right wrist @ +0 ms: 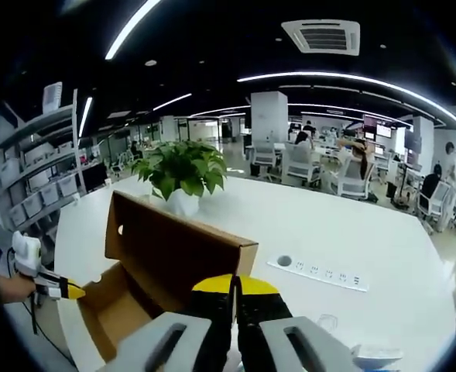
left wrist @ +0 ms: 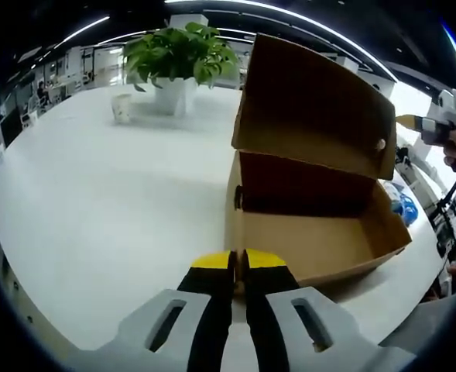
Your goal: Operate the shoe box by opening the lid, removing the specified soft item, and placing it in the target area until the item is outside and the box remains undamaged.
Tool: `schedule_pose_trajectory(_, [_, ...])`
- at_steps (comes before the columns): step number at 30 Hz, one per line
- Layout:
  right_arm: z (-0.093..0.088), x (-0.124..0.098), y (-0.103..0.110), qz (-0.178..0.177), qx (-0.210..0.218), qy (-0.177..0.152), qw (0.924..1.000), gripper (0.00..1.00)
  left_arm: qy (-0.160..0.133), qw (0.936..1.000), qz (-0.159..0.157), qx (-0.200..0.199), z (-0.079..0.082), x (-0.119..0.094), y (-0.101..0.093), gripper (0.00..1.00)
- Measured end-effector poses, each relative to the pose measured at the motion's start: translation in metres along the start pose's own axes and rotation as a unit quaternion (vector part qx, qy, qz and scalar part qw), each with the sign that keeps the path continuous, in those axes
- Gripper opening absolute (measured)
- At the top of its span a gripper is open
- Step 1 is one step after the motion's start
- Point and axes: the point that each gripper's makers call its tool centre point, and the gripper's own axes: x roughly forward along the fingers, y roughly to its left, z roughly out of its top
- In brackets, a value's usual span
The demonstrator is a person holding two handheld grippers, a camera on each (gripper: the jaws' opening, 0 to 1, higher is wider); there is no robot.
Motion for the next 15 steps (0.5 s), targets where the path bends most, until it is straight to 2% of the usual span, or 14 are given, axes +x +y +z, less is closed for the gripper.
schedule_pose_trajectory(15, [-0.004, -0.018, 0.010, -0.002, -0.003, -0.014, 0.9999, 0.00, -0.001, 1.0000, -0.002, 0.003, 0.000, -0.002, -0.001, 0.03])
